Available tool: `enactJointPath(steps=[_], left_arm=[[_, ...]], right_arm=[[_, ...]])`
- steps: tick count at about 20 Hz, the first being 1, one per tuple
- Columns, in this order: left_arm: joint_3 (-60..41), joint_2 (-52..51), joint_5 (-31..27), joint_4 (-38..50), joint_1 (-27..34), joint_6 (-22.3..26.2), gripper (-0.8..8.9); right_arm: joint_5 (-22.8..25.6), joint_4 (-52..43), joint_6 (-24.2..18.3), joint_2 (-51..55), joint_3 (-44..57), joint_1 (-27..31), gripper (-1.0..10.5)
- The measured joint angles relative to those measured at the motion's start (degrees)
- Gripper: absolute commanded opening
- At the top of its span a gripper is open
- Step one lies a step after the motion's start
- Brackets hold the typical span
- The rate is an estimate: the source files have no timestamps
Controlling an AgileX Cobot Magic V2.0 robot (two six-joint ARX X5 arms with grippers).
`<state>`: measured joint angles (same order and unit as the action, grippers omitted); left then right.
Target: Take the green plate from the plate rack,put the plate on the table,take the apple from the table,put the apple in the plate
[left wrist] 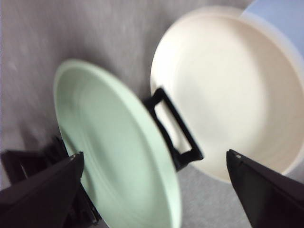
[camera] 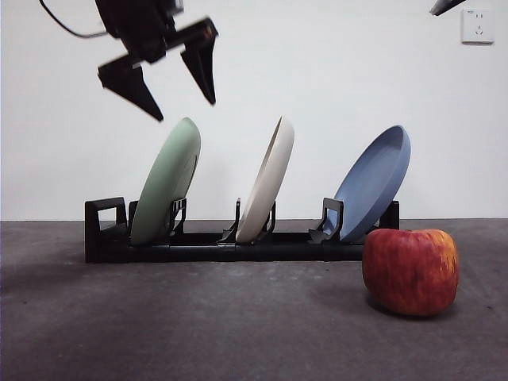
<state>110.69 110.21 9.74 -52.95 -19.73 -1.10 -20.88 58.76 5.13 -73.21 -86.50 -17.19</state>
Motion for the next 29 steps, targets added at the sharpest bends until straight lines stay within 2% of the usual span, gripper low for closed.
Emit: enactJointPath(steps=[4, 5, 11, 24, 29], left_arm=[[0.0, 2.45, 0.0, -0.5, 0.0, 0.0, 4.96], [0.0, 2.43, 0.0, -0.42, 0.0, 0.0, 4.7], [0.0, 2.38, 0.0, -0.37, 0.0, 0.0, -0.18], [0.39, 2.4, 2.86, -1.51, -0.33, -0.85, -0.09], [10.8, 2.43, 2.27, -4.46, -0.61, -0.9, -0.09]], right_arm=[[0.07, 0.04, 0.0, 0.0, 0.0, 0.0, 7.2], [0.07, 0.07, 0.0, 0.0, 0.0, 0.0, 7.2], [0.07, 0.11, 0.0, 0.0, 0.0, 0.0, 7.2], [0.13, 0.17, 0.0, 0.0, 0.0, 0.0, 7.2], [0.13, 0.15, 0.0, 0.0, 0.0, 0.0, 7.2]])
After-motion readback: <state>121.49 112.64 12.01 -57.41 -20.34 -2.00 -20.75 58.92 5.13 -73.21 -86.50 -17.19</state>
